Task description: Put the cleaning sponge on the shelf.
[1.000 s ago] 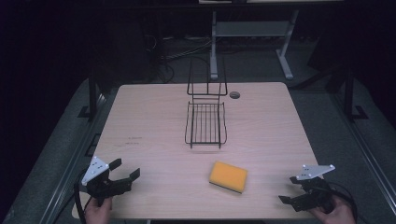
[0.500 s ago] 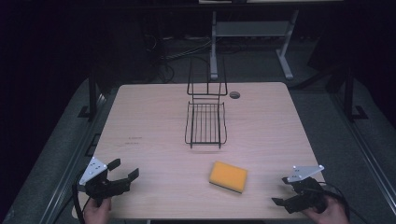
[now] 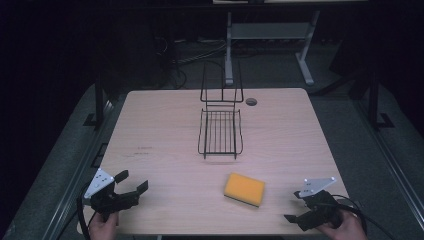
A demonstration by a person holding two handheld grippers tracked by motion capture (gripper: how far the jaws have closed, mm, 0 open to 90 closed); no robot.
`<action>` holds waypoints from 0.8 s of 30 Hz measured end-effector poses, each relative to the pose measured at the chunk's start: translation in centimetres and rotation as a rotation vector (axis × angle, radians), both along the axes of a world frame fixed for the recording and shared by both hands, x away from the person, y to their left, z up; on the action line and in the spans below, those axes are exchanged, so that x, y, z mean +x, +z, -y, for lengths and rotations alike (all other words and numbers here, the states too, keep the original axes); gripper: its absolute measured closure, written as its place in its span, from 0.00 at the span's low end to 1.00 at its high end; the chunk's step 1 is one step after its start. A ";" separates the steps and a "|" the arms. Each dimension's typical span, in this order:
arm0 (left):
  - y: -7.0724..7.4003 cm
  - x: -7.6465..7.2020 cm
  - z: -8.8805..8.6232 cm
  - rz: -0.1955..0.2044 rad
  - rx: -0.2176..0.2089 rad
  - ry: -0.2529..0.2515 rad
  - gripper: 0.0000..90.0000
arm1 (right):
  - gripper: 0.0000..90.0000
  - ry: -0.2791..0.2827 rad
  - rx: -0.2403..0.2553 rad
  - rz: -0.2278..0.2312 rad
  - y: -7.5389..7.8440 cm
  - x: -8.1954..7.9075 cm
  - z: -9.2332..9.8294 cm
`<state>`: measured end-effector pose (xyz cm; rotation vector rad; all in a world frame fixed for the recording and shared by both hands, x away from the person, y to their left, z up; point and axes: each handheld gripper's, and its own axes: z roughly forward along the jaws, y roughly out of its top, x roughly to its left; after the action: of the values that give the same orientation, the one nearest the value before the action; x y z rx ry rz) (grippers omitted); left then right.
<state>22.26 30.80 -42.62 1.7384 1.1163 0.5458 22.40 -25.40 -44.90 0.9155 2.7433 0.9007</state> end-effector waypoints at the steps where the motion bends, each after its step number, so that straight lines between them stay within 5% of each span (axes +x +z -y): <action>1: 0.0 0.0 0.0 0.000 -0.001 0.001 0.16 | 0.18 0.006 -0.004 -0.003 0.1 0.1 -0.2; 24: -0.1 0.1 -0.1 -0.005 0.006 -0.001 0.16 | 0.18 0.115 -0.020 -0.003 1.8 1.7 -3.5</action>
<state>22.33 30.88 -42.69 1.7463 1.1179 0.5453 24.09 -21.89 -43.07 0.7636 2.8266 0.8880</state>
